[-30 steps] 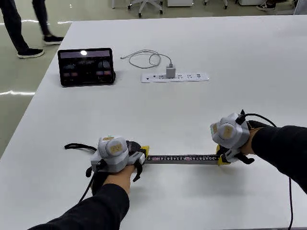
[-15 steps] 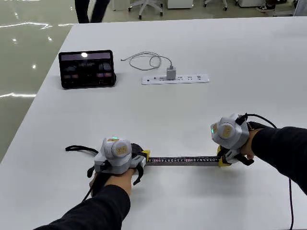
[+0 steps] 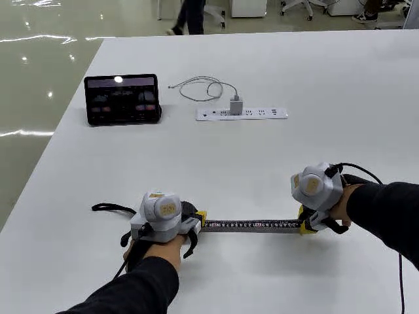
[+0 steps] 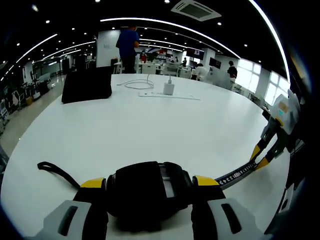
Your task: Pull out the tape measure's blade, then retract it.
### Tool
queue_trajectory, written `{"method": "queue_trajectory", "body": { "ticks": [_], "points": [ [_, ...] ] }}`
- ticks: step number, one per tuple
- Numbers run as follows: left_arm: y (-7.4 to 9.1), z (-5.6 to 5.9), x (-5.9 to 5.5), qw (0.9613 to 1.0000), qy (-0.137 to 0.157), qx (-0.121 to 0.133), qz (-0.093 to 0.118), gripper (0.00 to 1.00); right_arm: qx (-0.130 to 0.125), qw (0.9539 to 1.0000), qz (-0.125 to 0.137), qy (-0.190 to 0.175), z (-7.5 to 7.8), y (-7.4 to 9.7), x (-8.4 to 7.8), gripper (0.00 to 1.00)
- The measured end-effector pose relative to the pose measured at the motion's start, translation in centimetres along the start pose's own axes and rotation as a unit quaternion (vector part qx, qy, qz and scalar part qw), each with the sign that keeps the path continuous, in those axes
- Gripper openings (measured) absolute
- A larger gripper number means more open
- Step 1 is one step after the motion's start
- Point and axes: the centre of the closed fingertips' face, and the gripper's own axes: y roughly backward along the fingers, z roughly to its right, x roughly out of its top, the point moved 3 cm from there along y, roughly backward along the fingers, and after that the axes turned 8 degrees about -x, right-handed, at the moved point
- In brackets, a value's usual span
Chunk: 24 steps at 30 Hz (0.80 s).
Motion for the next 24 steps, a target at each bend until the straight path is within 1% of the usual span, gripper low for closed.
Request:
{"method": "queue_trajectory", "body": {
  "ticks": [1,3,5,7,12,16,24],
  "points": [
    [0.0,0.0,0.0,1.0,0.0,-0.001,-0.001,0.64,0.0,1.0,0.001,-0.004,0.0,0.0,0.1,0.1],
    [-0.1,0.0,0.0,1.0,0.001,-0.002,-0.002,0.64,-0.002,1.0,0.001,0.004,0.0,0.0,0.1,0.1],
    [0.0,0.0,0.0,1.0,0.002,-0.002,-0.003,0.64,-0.003,1.0,-0.004,-0.006,0.0,-0.1,0.3,0.1],
    [0.0,0.0,0.0,1.0,0.003,-0.002,-0.005,0.64,-0.004,1.0,-0.008,0.0,-0.1,-0.1,0.6,0.11],
    [0.0,0.0,0.0,1.0,0.005,-0.002,-0.007,0.64,-0.008,0.9999,-0.012,-0.004,-0.1,0.0,0.8,0.11],
    [0.0,0.1,0.0,0.9999,0.006,-0.002,-0.008,0.64,-0.009,0.9997,-0.014,-0.017,0.0,-0.1,1.0,0.11],
    [0.0,0.1,0.0,0.9999,0.009,-0.002,-0.01,0.64,-0.011,0.9998,-0.015,-0.01,-0.1,-0.2,1.5,0.11]
  ]
}}
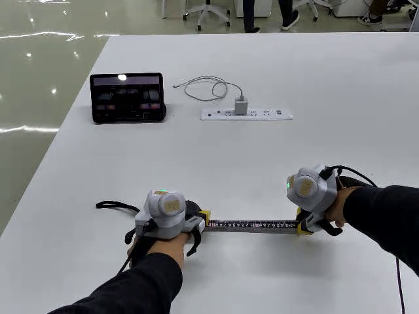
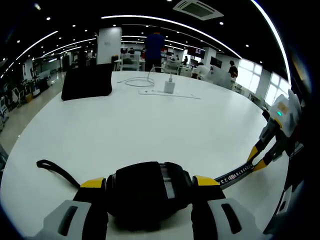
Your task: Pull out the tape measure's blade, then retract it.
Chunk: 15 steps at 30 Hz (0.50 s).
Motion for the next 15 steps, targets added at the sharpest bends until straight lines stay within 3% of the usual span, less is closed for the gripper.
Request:
{"method": "queue_trajectory", "body": {
  "ticks": [15],
  "points": [
    [0.0,-0.1,0.0,1.0,0.004,-0.001,-0.005,0.64,-0.002,0.9999,0.014,-0.001,-0.2,-0.3,1.4,0.11]
  ]
}}
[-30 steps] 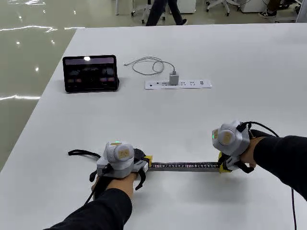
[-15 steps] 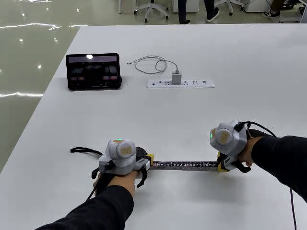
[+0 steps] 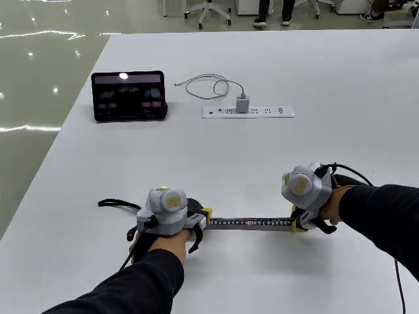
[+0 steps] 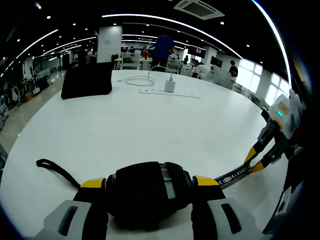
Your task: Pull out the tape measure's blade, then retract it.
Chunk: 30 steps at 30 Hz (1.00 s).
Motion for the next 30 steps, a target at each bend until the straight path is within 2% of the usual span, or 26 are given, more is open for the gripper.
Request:
{"method": "queue_trajectory", "body": {
  "ticks": [9,18,30],
  "points": [
    [0.1,0.0,0.0,1.0,0.001,0.0,-0.002,0.64,0.0,0.9999,0.012,-0.005,-0.2,-0.2,1.1,0.11],
    [0.1,0.0,-0.1,1.0,0.002,-0.001,-0.004,0.64,0.003,0.9995,0.031,0.008,-0.5,-0.5,2.5,0.11],
    [0.1,0.1,-0.2,1.0,0.003,-0.002,-0.006,0.64,0.005,0.9995,0.032,0.007,-0.5,-0.7,3.1,0.11]
  ]
}}
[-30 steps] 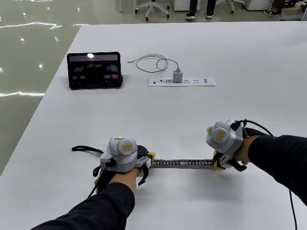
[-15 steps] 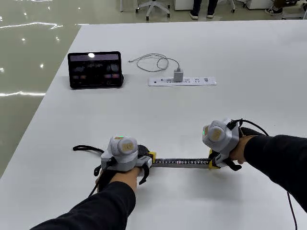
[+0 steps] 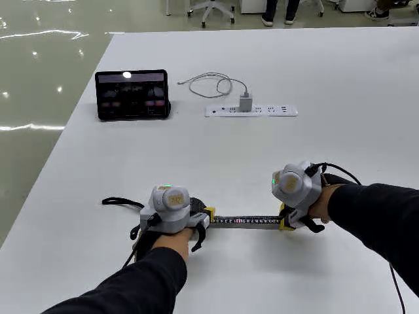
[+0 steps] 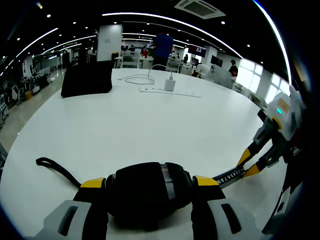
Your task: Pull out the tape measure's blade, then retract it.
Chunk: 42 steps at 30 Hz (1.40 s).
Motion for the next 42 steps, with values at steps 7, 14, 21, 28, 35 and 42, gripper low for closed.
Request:
{"method": "queue_trajectory", "body": {
  "ticks": [7,14,21,28,35,42],
  "points": [
    [0.0,0.0,0.0,1.0,0.001,0.0,0.0,0.64,-0.002,1.0,0.002,-0.003,-0.1,-0.2,0.4,0.11],
    [-0.1,0.0,0.0,1.0,0.002,0.0,0.0,0.64,-0.002,0.9999,0.006,-0.009,-0.2,-0.4,0.8,0.11],
    [-0.1,0.0,0.1,1.0,0.003,0.0,0.0,0.64,-0.003,0.9998,0.013,-0.015,-0.3,-0.4,1.2,0.11],
    [-0.1,0.0,0.1,1.0,0.004,-0.001,-0.001,0.64,-0.004,0.9998,0.012,-0.015,-0.4,-0.6,1.6,0.11],
    [-0.2,-0.1,0.1,1.0,0.005,-0.002,-0.002,0.64,-0.003,0.9998,0.014,-0.014,-0.5,-0.8,1.9,0.11],
    [-0.1,-0.1,0.1,1.0,0.007,-0.002,-0.004,0.64,-0.002,0.9997,0.019,-0.016,-0.7,-1.0,2.5,0.11]
  ]
}}
